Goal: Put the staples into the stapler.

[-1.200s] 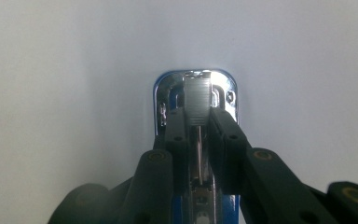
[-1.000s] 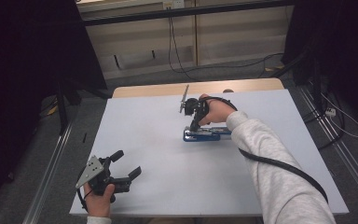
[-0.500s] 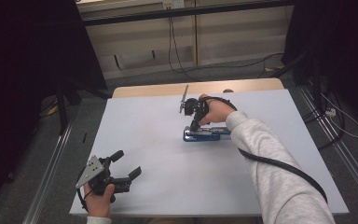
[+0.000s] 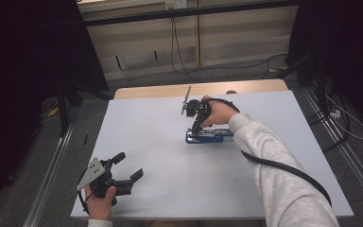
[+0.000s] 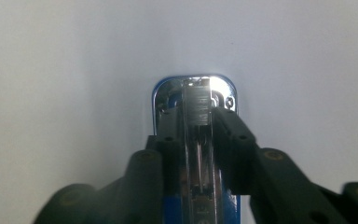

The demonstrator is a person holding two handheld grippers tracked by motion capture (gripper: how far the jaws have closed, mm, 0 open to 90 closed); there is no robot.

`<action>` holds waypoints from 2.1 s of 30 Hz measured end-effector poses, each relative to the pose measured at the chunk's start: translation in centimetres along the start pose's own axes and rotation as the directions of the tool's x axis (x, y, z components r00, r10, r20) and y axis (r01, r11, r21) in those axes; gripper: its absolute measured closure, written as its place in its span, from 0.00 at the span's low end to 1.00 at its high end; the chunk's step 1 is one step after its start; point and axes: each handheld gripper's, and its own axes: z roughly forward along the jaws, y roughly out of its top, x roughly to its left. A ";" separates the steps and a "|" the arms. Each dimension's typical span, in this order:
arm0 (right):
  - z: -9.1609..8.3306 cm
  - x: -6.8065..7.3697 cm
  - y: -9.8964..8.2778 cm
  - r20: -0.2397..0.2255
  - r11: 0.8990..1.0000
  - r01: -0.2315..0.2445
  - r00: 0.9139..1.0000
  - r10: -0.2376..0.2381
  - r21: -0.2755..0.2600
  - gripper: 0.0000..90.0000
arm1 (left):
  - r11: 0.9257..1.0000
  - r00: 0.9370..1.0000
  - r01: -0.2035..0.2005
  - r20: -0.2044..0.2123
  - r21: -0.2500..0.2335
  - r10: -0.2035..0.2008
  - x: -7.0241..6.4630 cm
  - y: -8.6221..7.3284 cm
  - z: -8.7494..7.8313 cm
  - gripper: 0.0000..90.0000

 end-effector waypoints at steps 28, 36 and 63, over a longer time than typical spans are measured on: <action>-2.8 1.9 -9.2 0.050 0.900 -0.294 0.944 0.326 -0.322 0.24 | 0.996 0.999 0.016 0.029 0.091 -0.019 -0.3 0.4 2.6 0.05; -3.6 2.7 -12.0 0.082 0.855 -0.340 0.913 0.401 -0.390 0.18 | 0.992 0.998 0.020 0.057 0.128 -0.027 -0.6 0.5 4.2 0.05; -4.5 6.2 -17.5 0.109 0.769 -0.405 0.849 0.517 -0.495 0.11 | 0.984 0.997 0.021 0.075 0.177 -0.035 -0.4 1.3 7.6 0.04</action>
